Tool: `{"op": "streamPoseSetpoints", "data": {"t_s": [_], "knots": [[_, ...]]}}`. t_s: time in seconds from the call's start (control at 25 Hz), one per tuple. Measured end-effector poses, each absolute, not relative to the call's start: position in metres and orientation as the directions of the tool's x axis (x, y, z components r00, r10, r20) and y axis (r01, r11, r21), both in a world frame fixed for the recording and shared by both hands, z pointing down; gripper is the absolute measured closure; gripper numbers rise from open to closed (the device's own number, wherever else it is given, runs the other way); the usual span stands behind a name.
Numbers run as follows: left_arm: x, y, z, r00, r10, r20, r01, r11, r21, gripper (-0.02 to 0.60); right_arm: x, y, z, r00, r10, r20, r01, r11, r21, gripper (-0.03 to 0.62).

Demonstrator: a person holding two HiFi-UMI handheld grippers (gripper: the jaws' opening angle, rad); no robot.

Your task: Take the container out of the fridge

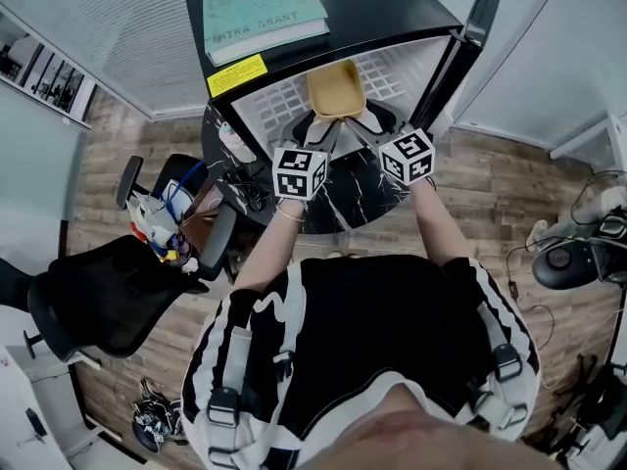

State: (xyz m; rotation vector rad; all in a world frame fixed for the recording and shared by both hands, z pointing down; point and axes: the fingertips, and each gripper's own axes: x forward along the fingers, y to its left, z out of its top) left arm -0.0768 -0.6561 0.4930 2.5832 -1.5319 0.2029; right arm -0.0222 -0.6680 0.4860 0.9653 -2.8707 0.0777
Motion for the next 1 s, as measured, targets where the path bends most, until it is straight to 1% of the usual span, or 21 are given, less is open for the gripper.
{"op": "streamPoseSetpoints", "data": {"t_s": [0.32, 0.72, 1.0], "knots": [[-0.08, -0.65, 0.483, 0.463, -0.875, 0.139, -0.886, -0.463, 0.039, 0.357, -0.022, -0.659, 0.477, -0.764, -0.642, 0.065, -0.645, 0.761, -0.061, 0.356], [-0.072, -0.635, 0.468, 0.459, -0.884, 0.089, -0.888, -0.461, 0.002, 0.359, -0.015, -0.643, 0.462, -0.743, -0.667, 0.045, -0.669, 0.744, -0.015, 0.356], [-0.057, -0.623, 0.464, 0.47, -0.881, 0.052, -0.883, -0.469, 0.031, 0.359, 0.001, -0.631, 0.457, -0.737, -0.675, 0.021, -0.676, 0.737, -0.018, 0.356]]}}
